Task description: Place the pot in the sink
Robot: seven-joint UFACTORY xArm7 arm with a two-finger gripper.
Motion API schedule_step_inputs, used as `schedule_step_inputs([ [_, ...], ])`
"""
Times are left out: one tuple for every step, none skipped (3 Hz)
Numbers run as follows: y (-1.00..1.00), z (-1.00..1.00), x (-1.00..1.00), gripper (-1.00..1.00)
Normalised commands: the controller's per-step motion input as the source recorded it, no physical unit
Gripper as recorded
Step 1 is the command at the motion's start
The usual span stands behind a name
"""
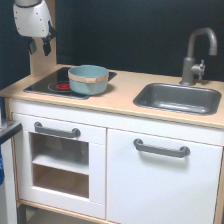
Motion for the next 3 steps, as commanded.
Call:
schedule_step_inputs([
  [-0.06, -0.05, 0.08, 1.00],
  [0.18, -0.54, -0.39, 0.99],
  [-0.06, -0.15, 0.26, 1.00],
])
